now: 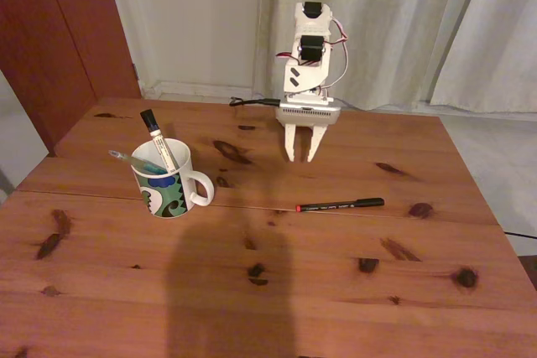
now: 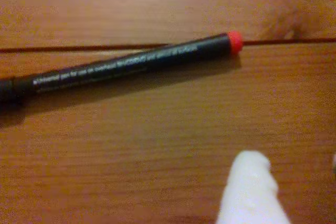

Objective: Clean up the desk and place the pens and markers into the cup

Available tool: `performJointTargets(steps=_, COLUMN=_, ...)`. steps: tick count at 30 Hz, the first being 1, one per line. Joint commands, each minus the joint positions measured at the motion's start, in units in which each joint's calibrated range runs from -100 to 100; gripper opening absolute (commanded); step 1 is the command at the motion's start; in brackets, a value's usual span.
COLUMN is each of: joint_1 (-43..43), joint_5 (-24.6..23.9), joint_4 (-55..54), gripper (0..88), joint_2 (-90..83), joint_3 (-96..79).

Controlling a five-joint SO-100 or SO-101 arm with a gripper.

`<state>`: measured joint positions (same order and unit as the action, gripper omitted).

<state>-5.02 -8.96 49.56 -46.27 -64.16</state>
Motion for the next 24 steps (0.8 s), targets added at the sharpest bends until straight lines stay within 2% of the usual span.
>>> performJointTargets(steps=1, joint_1=-0.4, joint_5=0.74, joint_4=-1.52, gripper=11.9, joint_2=-0.94, joint_3=3.12)
performJointTargets(steps=17, joint_1=-0.08, joint_5=0.37, joint_4=-1.52, gripper=12.0, joint_2=2.37, joint_3=3.66)
performJointTargets(steps=24, joint_1=-0.4, joint_5=2.41, joint_4=-1.52, gripper=12.0, joint_2=9.9, joint_3=14.3)
